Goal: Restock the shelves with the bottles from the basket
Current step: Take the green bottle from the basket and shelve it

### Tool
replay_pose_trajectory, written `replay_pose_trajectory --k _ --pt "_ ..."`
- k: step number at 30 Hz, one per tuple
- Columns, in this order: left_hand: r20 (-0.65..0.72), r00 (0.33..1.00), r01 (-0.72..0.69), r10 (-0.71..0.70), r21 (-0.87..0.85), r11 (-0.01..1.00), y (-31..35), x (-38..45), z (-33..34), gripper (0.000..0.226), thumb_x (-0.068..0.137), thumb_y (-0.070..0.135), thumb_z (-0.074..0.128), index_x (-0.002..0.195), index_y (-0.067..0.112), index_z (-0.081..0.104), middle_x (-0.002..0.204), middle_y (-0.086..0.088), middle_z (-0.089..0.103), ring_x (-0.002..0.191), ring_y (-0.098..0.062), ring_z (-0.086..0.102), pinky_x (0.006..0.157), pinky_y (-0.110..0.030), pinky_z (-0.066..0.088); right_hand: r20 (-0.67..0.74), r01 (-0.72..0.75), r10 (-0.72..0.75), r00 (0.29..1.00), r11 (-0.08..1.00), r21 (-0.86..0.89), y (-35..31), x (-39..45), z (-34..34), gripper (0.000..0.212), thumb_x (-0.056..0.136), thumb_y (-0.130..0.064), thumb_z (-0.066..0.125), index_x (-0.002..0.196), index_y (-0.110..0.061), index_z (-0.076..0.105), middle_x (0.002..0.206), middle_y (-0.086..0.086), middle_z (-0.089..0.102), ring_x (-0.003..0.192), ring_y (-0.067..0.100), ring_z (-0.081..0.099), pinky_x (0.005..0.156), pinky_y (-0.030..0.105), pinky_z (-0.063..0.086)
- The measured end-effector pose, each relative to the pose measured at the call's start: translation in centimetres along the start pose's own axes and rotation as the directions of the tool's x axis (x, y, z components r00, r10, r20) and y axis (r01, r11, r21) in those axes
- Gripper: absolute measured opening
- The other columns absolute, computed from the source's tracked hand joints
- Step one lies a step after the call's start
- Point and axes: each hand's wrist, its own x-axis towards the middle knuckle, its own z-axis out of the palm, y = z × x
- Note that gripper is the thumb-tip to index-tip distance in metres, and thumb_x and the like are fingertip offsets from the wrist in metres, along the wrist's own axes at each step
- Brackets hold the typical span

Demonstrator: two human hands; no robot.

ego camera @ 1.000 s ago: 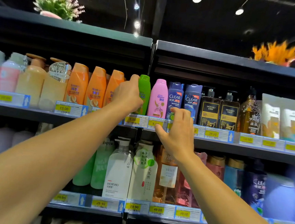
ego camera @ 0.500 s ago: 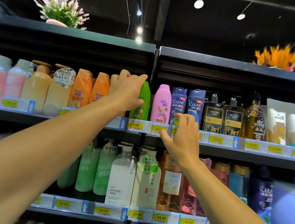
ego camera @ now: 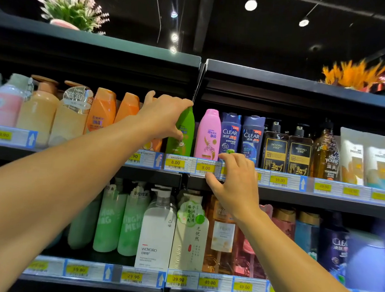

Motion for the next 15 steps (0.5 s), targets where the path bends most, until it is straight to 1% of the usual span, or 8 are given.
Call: replay_pose_trajectory --k 5,9,11,13,15 --pt "0.019 1.0 0.015 -0.015 -0.036 0.999 0.0 -0.4 -0.2 0.093 0.071 0.046 0.084 0.148 0.032 0.033 0.143 0.002 0.053 0.136 -0.028 0.043 0.116 -0.063 0.009 0.014 -0.007 0.007 1.0 1.0 -0.011 -0.1 -0.2 -0.2 0.05 0.09 -0.046 0.061 0.132 -0.021 0.053 0.127 -0.004 0.051 0.121 0.019 0.039 0.103 0.034 0.036" --pt "0.033 0.999 0.02 -0.018 -0.043 0.999 0.0 -0.4 -0.3 0.094 0.072 0.046 0.083 0.149 0.032 0.032 0.144 0.002 0.052 0.138 -0.028 0.041 0.116 -0.064 0.007 0.034 -0.014 0.014 0.999 1.0 -0.008 -0.3 -0.3 -0.4 0.052 0.09 -0.046 0.061 0.134 -0.021 0.052 0.128 -0.004 0.051 0.122 0.018 0.039 0.104 0.032 0.035" --pt "0.036 0.999 0.014 -0.013 -0.032 0.999 0.0 -0.6 -0.4 0.095 0.074 0.046 0.082 0.151 0.032 0.03 0.148 0.001 0.048 0.142 -0.028 0.035 0.116 -0.065 0.006 0.051 -0.008 0.008 0.999 1.0 -0.012 -0.4 -0.3 -0.6 0.054 0.09 -0.046 0.061 0.137 -0.021 0.05 0.132 -0.004 0.051 0.126 0.018 0.039 0.106 0.032 0.035" --pt "0.038 0.999 0.002 -0.001 -0.012 1.0 0.1 -0.9 -0.6 0.095 0.076 0.048 0.08 0.153 0.031 0.026 0.155 0.001 0.039 0.148 -0.028 0.025 0.116 -0.065 0.006 0.068 -0.002 0.003 0.998 1.0 -0.019 -0.5 -0.4 -0.9 0.057 0.091 -0.046 0.06 0.14 -0.02 0.048 0.135 -0.004 0.05 0.129 0.018 0.038 0.109 0.033 0.034" --pt "0.025 1.0 -0.007 0.008 -0.006 1.0 0.4 -1.6 -0.9 0.092 0.08 0.049 0.075 0.154 0.028 0.024 0.159 0.001 0.032 0.15 -0.027 0.019 0.117 -0.063 0.008 0.083 0.003 -0.001 0.997 1.0 -0.021 -0.6 -0.5 -1.3 0.06 0.091 -0.047 0.06 0.143 -0.02 0.046 0.139 -0.003 0.049 0.132 0.018 0.036 0.112 0.034 0.032"
